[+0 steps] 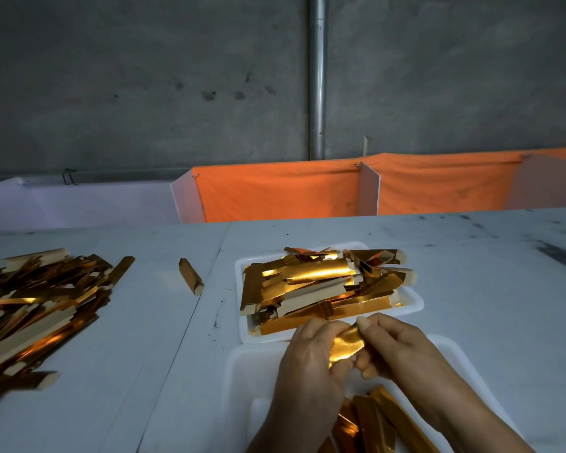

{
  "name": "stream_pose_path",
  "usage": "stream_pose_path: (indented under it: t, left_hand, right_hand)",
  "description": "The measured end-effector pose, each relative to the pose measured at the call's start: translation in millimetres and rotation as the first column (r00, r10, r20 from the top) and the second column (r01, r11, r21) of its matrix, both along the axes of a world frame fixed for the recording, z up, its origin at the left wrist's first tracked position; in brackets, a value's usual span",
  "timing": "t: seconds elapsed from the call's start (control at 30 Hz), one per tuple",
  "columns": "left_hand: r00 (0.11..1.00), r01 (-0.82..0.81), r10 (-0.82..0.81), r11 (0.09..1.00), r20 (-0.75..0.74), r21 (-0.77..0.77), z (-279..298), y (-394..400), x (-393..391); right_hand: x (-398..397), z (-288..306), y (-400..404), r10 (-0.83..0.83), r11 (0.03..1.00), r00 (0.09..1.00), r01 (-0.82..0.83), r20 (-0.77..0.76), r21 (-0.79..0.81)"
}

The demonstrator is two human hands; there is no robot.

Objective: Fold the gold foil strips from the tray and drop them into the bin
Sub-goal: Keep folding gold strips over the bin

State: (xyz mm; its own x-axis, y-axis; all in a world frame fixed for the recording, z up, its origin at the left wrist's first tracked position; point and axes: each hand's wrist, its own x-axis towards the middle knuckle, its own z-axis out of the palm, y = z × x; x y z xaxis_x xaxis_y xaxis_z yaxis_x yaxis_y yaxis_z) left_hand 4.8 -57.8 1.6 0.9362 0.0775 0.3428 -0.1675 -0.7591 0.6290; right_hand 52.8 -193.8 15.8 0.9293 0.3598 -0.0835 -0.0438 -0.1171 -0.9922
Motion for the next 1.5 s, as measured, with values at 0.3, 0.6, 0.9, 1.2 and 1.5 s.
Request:
stream_pose_path:
  t: [0.3, 0.6, 0.9, 1.2, 1.5]
  left_hand:
    - [0.97, -0.018, -0.074, 0.926, -0.23, -0.376, 1, 10, 0]
    - [0.955, 0.009, -0.203, 0.745, -0.214, -0.667, 3, 21, -1]
    - [0.946, 0.061, -0.212, 0.858, -0.244, -0.511, 3, 23, -2]
    - [0.948, 0.095, -0.17, 0.957, -0.268, -0.273, 1, 21, -1]
    - [0.945, 0.078, -0.18, 0.935, -0.274, -0.347, 4, 24, -1]
  right_hand:
    - [5, 5, -13, 0.038, 0.998, 0.999, -0.036, -0.033, 0.048]
    - [5, 17, -19, 0.15, 0.988, 0.983, -0.154, 0.109, 0.026]
    - [3, 15, -19, 0.197, 0.977, 0.969, -0.182, 0.149, -0.11]
    - [5, 6, -16, 0.228, 0.958, 0.961, -0.193, 0.156, -0.212]
    - [10, 9, -16, 0.239, 0.938, 0.947, -0.168, -0.214, 0.303]
